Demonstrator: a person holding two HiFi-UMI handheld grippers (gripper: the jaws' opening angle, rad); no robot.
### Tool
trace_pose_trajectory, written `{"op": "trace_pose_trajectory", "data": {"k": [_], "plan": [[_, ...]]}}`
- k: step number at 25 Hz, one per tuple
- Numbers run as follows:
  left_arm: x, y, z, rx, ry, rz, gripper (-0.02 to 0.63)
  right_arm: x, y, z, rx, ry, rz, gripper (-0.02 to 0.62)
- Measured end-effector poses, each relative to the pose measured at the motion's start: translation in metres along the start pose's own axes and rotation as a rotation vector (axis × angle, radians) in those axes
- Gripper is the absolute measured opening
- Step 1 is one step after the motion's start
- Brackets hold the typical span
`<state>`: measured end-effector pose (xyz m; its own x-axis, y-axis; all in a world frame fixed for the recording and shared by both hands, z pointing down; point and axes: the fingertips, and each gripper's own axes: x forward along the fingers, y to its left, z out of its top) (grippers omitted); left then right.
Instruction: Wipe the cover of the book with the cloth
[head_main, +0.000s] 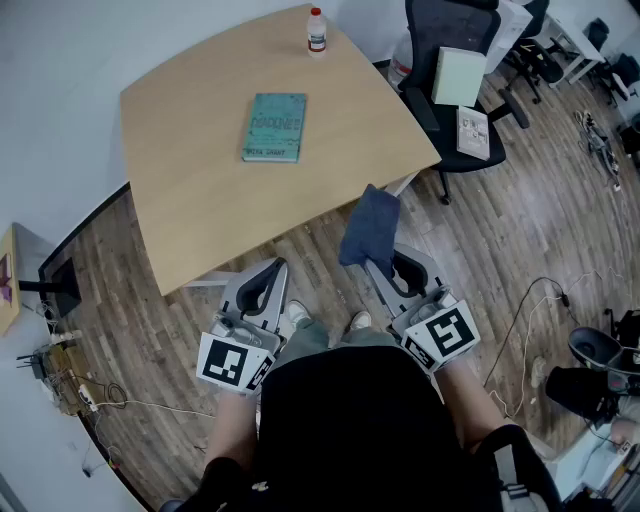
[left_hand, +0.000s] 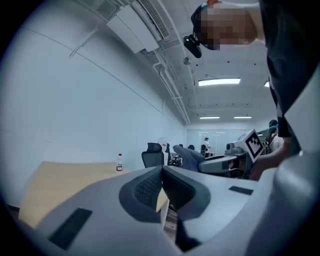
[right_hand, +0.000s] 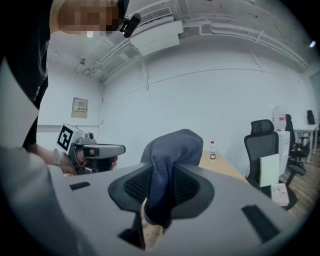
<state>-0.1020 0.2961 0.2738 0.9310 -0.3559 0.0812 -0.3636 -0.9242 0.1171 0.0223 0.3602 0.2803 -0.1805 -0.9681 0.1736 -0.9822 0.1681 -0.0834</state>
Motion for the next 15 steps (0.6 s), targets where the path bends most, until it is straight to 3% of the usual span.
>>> {"op": "trace_pose_trajectory", "data": {"k": [15], "plan": [[-0.036,0.074,-0.012,-0.03,0.02,-0.051,0.02,0.075,0.047,0.007,0.009,0.028,-0.029,0.114]]}}
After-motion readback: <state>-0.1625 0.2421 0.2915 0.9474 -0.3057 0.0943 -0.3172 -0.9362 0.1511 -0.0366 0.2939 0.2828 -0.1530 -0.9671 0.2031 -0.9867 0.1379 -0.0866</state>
